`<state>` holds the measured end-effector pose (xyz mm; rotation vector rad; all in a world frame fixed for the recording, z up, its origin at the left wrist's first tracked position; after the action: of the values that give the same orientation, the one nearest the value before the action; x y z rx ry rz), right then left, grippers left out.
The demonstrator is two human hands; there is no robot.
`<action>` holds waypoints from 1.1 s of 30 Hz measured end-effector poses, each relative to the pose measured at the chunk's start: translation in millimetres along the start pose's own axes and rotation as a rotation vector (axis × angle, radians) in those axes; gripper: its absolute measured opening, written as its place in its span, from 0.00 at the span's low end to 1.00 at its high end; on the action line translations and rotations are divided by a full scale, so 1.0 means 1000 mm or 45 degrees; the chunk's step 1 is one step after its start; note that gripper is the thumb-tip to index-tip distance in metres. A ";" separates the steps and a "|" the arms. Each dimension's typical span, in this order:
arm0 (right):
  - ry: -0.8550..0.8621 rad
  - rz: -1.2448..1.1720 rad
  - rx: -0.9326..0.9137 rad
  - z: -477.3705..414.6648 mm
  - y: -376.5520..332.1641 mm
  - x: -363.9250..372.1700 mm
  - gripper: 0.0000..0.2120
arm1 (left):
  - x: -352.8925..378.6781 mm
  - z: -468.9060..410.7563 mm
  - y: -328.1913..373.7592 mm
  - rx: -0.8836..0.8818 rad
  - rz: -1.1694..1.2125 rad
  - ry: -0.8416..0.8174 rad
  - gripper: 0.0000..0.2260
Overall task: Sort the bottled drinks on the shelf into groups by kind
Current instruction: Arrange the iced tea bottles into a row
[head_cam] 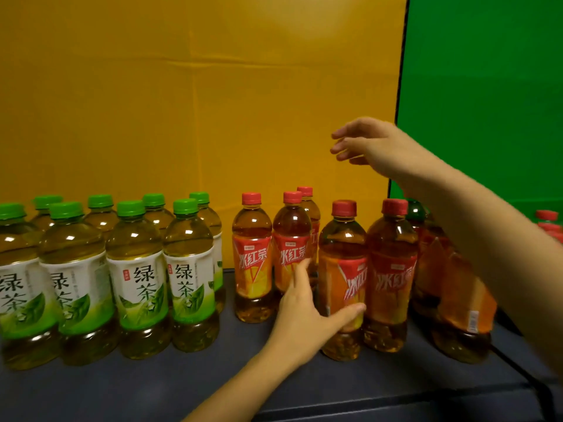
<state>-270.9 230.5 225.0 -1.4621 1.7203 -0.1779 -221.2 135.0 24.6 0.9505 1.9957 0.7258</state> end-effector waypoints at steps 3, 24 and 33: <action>-0.275 0.303 0.196 -0.045 0.045 0.018 0.13 | 0.015 -0.009 -0.002 -0.001 0.075 -0.064 0.37; -1.088 0.155 0.256 -0.059 0.120 0.112 0.32 | 0.025 -0.020 -0.013 -0.055 0.286 -0.047 0.37; -0.975 0.309 0.165 -0.073 0.113 0.086 0.21 | 0.023 -0.018 -0.011 -0.051 0.300 -0.037 0.37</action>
<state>-399.8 161.2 160.9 -1.0183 1.2027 0.3556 -250.0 145.2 16.2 1.1785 1.8557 0.8725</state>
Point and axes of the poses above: each hand's wrist, its own z-axis away from the middle knuckle, its own x-axis out of the palm, y = z × x, the point moved 7 cm from there along -z, towards the middle knuckle, and after that the axes turned 3 degrees about y, right-handed, at the moved point
